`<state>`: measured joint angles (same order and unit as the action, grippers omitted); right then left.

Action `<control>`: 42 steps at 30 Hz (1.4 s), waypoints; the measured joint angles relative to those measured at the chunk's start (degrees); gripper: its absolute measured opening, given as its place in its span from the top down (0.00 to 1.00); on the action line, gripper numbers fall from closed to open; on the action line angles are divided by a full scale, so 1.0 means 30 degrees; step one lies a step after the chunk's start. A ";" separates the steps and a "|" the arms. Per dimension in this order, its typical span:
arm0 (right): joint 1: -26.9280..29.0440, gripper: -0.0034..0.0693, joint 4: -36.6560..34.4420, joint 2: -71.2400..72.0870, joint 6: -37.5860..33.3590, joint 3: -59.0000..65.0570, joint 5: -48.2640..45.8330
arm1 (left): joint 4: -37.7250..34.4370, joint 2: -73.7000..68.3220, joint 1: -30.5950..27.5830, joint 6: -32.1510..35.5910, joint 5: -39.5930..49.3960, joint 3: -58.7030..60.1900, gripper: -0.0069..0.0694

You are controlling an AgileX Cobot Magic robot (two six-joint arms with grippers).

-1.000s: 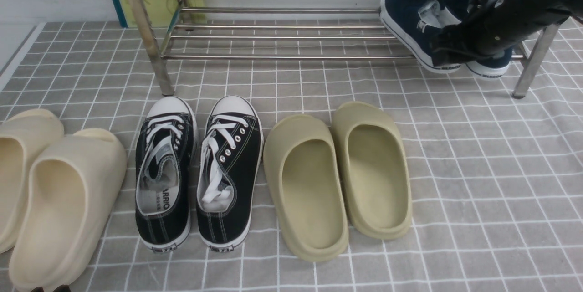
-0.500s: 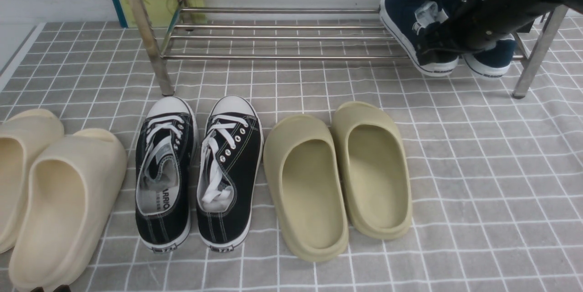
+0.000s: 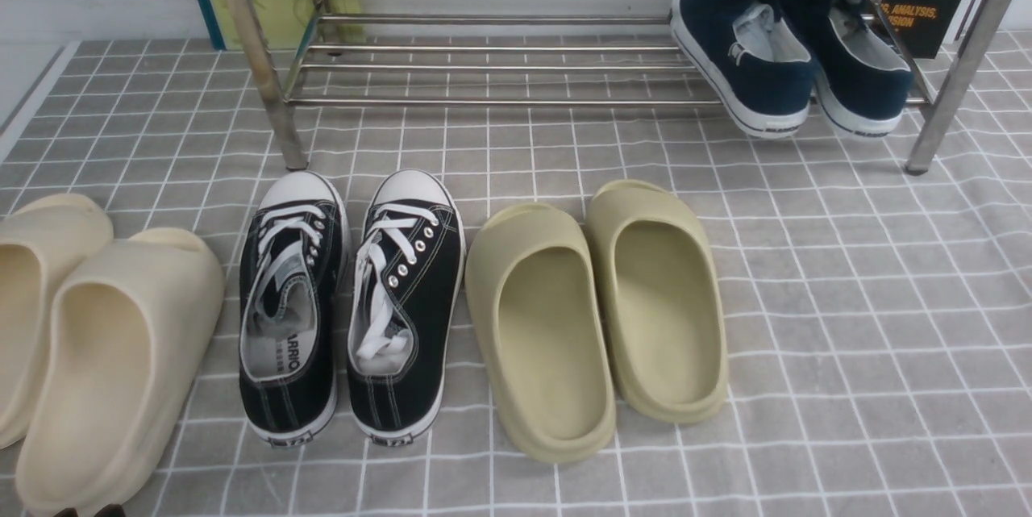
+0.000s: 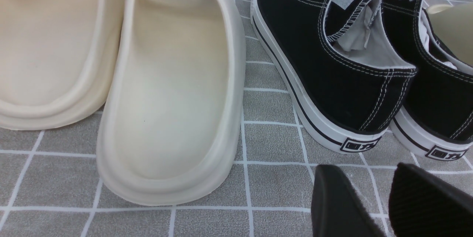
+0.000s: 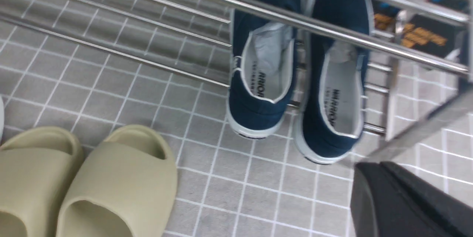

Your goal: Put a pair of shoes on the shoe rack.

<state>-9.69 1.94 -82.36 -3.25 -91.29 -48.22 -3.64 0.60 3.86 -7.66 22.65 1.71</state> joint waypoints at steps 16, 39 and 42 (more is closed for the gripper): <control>0.0000 0.95 0.1883 1.5294 0.4090 1.7628 0.9154 | 0.0000 0.0000 0.0000 0.0000 0.0000 0.0000 0.60; 0.0110 0.94 0.1565 2.2296 0.5918 3.0908 1.2204 | 0.0000 0.0000 -0.0014 0.0000 0.0004 0.0000 0.60; 0.1242 0.93 0.1448 2.4932 0.6395 3.0927 1.1263 | 0.0000 0.0000 -0.0014 0.0000 -0.0014 0.0000 0.60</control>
<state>-5.96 6.28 -7.56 15.94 1.49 -14.43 -3.64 0.60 3.82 -7.66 22.61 1.71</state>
